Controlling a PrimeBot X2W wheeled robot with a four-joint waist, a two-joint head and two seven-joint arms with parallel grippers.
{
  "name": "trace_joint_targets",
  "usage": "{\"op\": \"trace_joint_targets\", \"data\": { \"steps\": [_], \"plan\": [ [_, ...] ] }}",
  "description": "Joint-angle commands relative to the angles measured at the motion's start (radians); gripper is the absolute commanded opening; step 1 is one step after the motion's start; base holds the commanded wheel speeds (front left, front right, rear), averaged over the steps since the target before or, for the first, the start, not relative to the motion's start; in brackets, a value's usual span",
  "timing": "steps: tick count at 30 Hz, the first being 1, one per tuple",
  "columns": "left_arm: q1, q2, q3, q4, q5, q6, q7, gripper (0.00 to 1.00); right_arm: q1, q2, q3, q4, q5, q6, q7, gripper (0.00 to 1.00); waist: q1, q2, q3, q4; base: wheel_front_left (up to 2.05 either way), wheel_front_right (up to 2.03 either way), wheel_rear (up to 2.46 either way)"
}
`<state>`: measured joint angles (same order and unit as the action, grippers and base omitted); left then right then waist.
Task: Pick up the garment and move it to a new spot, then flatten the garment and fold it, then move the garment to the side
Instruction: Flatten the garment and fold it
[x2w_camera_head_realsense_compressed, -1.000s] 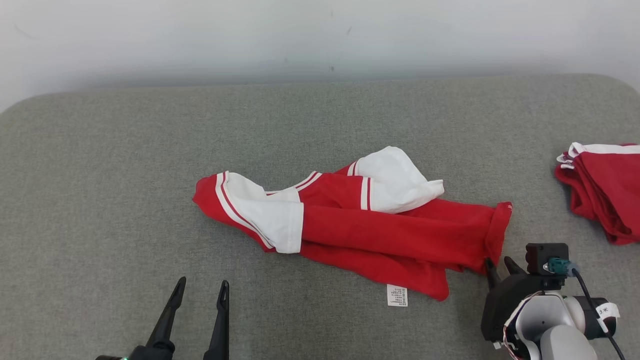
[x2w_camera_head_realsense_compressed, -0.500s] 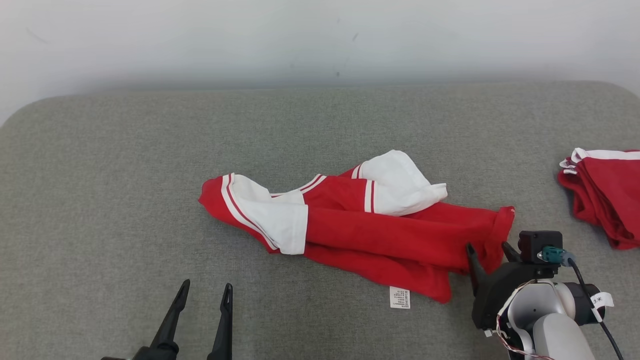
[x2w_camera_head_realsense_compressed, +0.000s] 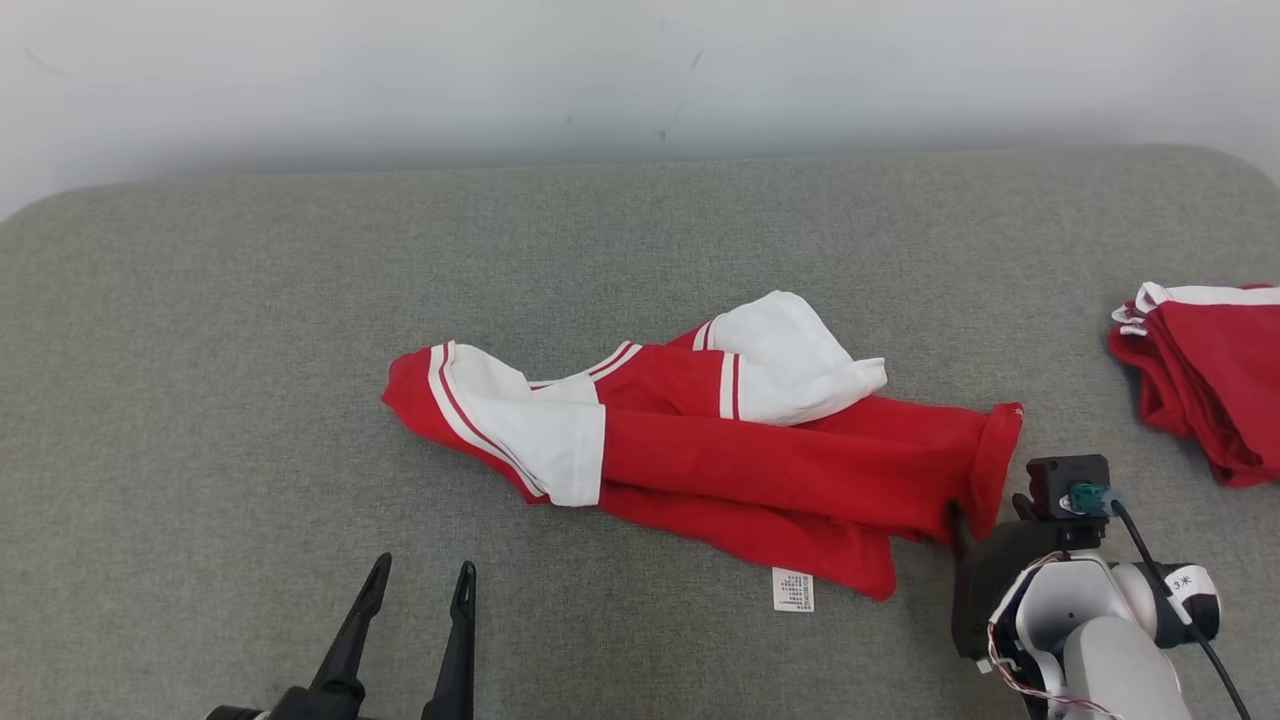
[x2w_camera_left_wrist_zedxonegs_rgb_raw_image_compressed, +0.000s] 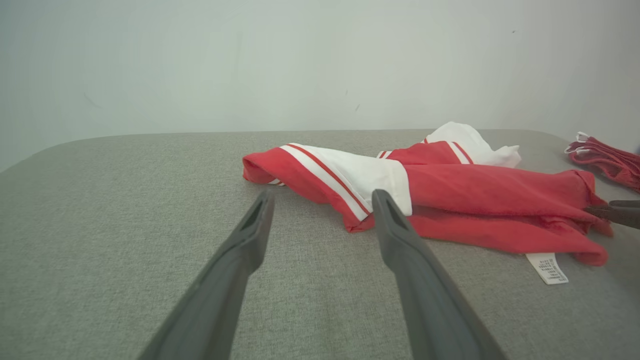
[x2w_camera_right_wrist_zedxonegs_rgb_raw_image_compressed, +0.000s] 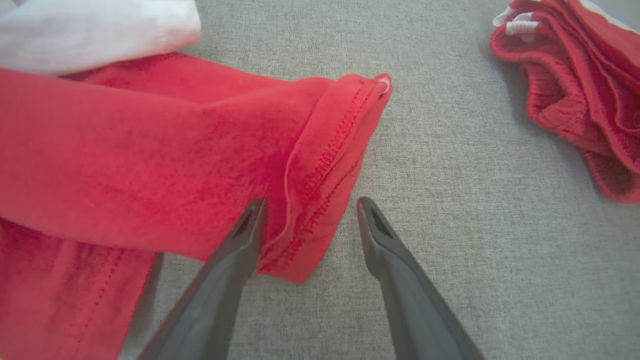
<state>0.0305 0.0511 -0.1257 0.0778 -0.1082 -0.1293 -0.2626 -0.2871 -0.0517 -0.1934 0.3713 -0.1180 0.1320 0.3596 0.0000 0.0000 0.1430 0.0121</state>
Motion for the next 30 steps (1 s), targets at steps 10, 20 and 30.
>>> {"op": "trace_joint_targets", "data": {
  "steps": [10,20,30],
  "plan": [
    [-0.010,-0.001,0.004,0.009,0.000,0.000,-0.003,1.00,-0.015,0.003,-0.021,0.035,0.052,-0.002,-0.022,0.00,0.0000,0.0000,-0.001,-0.005,0.00,0.00,0.00],
    [0.003,-0.001,0.005,0.013,0.008,-0.001,-0.003,1.00,-0.079,0.003,0.054,0.018,0.625,-0.002,-0.137,0.00,0.0000,0.0000,-0.020,-0.014,0.00,0.00,0.00],
    [0.014,-0.001,-0.004,0.015,0.004,-0.001,-0.003,1.00,-0.061,0.003,0.051,-0.270,0.865,-0.002,-0.146,0.00,0.0000,0.0000,-0.043,-0.024,0.00,0.00,0.00]
  ]
}}
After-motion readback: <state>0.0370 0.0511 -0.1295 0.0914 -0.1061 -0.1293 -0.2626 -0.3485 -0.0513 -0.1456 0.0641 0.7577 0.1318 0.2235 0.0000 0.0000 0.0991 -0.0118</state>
